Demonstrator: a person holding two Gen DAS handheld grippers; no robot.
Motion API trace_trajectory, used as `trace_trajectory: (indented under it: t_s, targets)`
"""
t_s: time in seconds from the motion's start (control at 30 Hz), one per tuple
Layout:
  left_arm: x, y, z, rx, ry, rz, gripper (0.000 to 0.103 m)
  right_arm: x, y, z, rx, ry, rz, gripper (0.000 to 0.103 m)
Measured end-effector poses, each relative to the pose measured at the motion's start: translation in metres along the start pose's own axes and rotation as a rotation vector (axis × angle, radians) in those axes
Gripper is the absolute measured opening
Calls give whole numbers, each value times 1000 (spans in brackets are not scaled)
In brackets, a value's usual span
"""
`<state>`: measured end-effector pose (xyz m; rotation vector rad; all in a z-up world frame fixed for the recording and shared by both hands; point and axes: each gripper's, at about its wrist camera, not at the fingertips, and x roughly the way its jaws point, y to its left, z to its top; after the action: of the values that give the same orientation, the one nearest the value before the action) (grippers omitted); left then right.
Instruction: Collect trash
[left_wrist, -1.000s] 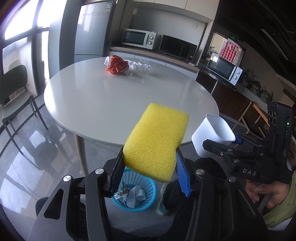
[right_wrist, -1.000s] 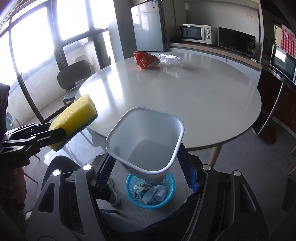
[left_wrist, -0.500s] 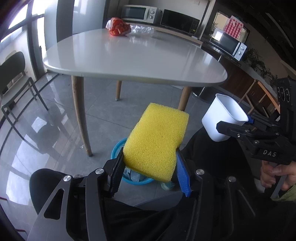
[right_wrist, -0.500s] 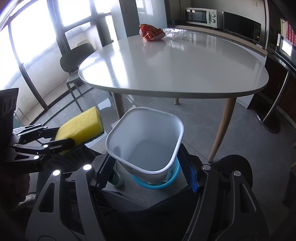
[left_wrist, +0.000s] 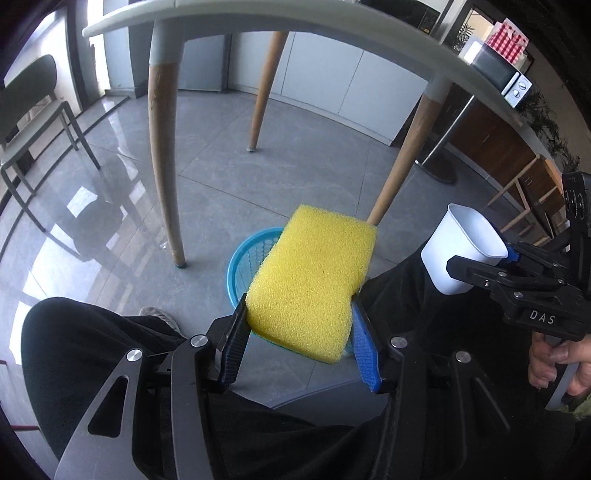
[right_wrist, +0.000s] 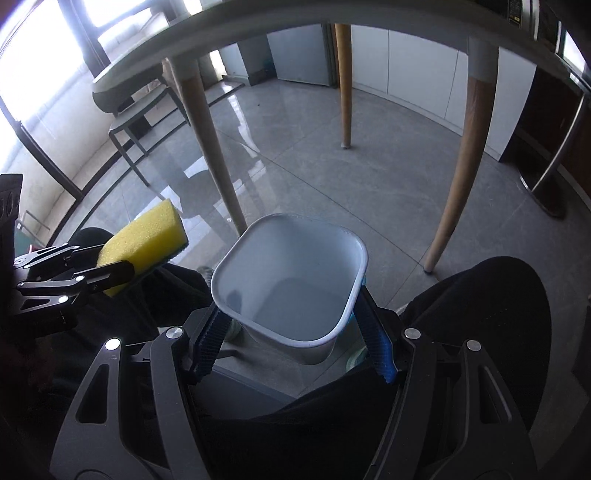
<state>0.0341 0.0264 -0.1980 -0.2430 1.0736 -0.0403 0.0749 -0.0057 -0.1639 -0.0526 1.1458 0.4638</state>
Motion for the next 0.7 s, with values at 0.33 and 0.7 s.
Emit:
trace_trajectory:
  t_s: [0.33, 0.7]
  targets:
    - [63, 13, 21, -29, 84, 34, 50, 65, -4, 2, 0, 102, -44, 63]
    - [114, 23, 39, -81, 167, 26, 50, 135, -4, 15, 27, 200, -25, 63]
